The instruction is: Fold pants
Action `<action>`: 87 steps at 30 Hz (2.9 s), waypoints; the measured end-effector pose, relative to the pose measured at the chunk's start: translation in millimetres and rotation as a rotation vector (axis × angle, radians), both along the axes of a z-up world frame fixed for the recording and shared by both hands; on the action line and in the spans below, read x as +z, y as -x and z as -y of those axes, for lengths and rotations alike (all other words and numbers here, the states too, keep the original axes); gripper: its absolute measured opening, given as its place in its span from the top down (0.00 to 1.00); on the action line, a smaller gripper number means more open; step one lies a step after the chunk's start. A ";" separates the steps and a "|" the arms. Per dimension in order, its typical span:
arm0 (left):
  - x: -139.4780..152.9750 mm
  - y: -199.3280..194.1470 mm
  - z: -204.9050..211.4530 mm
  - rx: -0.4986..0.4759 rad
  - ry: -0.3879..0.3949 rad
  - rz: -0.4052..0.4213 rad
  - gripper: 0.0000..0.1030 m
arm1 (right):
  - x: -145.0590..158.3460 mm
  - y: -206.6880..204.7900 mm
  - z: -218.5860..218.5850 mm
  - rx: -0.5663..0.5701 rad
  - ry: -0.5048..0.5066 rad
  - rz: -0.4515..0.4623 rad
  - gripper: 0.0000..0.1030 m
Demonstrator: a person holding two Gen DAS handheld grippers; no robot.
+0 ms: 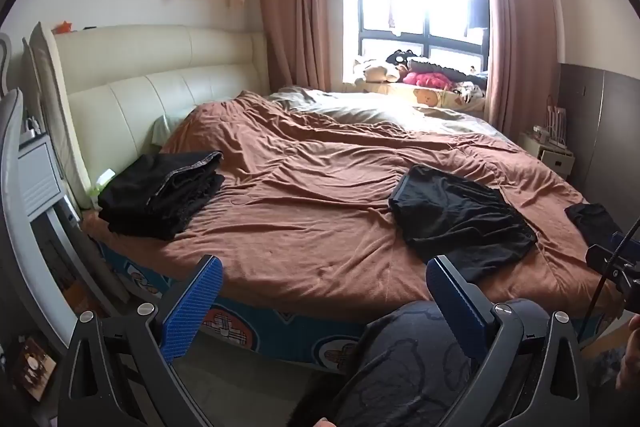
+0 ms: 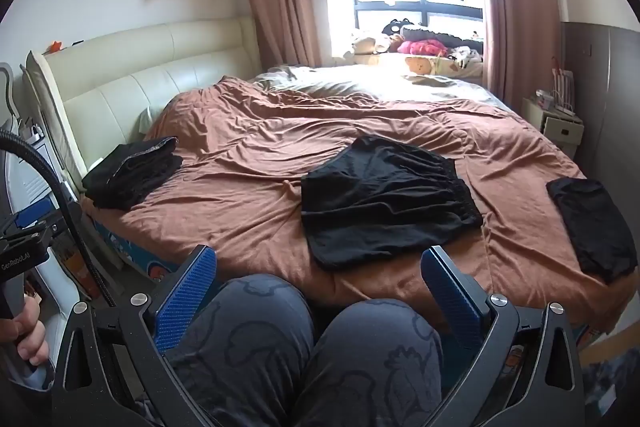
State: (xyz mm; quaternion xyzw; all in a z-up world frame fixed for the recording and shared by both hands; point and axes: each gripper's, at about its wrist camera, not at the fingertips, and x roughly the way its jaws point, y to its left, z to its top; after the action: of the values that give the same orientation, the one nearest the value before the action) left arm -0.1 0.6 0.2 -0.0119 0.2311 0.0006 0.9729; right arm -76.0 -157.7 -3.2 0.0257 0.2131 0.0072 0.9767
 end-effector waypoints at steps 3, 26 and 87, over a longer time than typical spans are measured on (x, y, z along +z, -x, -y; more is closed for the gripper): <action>-1.3 -0.5 0.5 -0.008 -0.002 0.001 0.00 | -0.4 0.4 0.1 -0.003 -0.004 0.002 0.00; 4.3 5.5 6.3 -0.029 -0.029 0.026 0.00 | 0.3 -0.5 1.0 -0.002 -0.004 -0.010 0.00; -1.2 -2.1 11.8 -0.057 -0.004 0.005 0.00 | -1.3 -3.2 6.2 -0.045 0.008 0.000 0.00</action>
State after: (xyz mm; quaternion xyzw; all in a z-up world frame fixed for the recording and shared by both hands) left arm 2.0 -11.2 -1.0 -0.0035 0.2287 -0.0265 0.9731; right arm -72.8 -163.9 -4.5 0.0267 0.2127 -0.0158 0.9766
